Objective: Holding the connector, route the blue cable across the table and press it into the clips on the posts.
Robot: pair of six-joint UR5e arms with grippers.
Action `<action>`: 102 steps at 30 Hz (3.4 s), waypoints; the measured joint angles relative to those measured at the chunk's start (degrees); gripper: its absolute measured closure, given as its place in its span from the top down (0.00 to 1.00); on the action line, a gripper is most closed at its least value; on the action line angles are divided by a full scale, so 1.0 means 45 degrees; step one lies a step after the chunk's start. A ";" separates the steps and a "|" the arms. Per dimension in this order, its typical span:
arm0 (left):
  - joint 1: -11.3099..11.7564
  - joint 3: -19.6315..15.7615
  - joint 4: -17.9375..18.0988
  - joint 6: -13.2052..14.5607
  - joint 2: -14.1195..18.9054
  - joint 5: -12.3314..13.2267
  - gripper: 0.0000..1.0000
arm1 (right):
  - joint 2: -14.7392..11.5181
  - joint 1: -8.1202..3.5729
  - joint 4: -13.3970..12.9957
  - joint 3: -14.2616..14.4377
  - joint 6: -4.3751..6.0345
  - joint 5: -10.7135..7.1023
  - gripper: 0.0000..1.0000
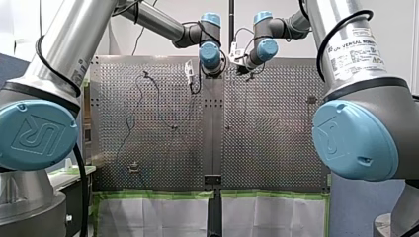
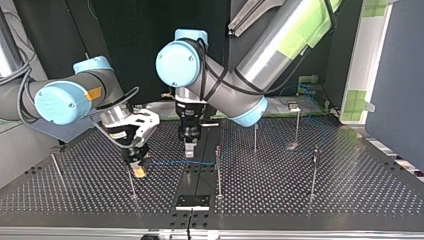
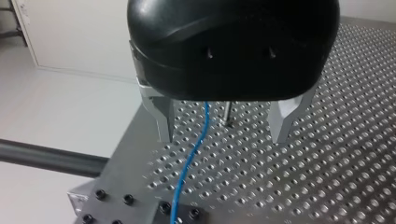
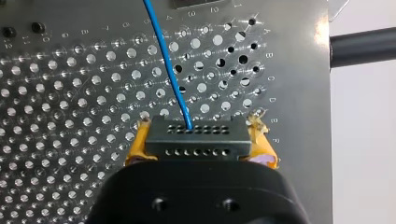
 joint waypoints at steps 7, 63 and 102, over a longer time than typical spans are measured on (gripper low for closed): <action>0.0099 0.0695 -0.0067 -0.0004 -0.0709 -0.0060 1.00 | 0.0000 -0.0004 0.0000 -0.0002 -0.0006 0.0000 0.00; 0.0475 0.2693 -0.1644 -0.0160 -0.2176 -0.0715 0.19 | 0.0038 0.0095 -0.0019 0.0111 -0.0011 -0.0004 0.00; 0.0141 0.1070 -0.0333 -0.0586 -0.1414 -0.0883 0.00 | 0.0130 0.0073 -0.0104 0.0683 -0.0045 0.0044 0.00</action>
